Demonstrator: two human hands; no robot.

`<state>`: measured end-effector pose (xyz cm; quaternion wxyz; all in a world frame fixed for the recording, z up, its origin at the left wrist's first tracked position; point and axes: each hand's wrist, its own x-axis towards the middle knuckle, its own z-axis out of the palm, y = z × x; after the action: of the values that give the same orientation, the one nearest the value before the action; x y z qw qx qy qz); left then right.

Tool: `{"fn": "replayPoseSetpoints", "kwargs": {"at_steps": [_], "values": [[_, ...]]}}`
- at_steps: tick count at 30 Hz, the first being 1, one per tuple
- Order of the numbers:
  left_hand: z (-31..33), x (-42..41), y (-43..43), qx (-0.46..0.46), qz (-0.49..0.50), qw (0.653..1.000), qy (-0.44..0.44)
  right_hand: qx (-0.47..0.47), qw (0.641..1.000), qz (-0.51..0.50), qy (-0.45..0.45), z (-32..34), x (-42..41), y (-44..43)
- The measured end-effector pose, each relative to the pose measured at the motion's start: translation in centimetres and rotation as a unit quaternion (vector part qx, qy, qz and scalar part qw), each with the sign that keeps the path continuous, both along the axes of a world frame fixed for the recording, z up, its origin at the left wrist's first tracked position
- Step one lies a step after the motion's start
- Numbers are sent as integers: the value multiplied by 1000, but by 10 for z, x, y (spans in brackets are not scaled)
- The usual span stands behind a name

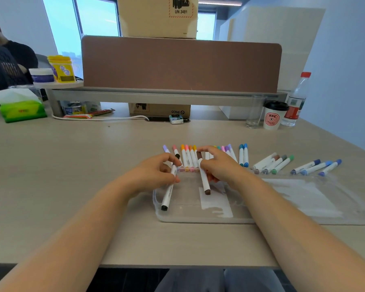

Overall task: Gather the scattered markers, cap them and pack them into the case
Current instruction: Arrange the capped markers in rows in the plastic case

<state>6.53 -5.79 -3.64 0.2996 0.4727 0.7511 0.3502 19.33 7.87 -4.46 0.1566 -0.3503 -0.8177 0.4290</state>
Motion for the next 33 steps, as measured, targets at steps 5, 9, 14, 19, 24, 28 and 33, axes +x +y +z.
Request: {"fn": "replayPoseSetpoints", "kwargs": {"at_steps": [5, 9, 14, 19, 24, 28, 33], "values": [[-1, 0, 0, -9, 13, 1000, -2, 15, 1000, 8, 10, -2, -1, 0], [-5, 1, 0, -4, 7, 998, 63, 28, 1000, 12, 6, -3, -3, 0], [-7, 2, 3, -26, 4, 995, 97, 36, 999, 13, 5, -4, -2, 1], [-6, 4, 1, -55, -20, 985, 160, 42, 999, 21, 5, -4, -2, 1], [-6, 2, -1, -80, -30, 969, 233, 42, 999, 16, 0, -7, -2, 2], [-8, -4, -3, -82, -65, 960, 258, 37, 999, 15, -2, -7, -2, 3], [-7, -15, -9, -111, -128, 963, 208, 14, 1000, 17, 7, -7, 0, 2]]}}
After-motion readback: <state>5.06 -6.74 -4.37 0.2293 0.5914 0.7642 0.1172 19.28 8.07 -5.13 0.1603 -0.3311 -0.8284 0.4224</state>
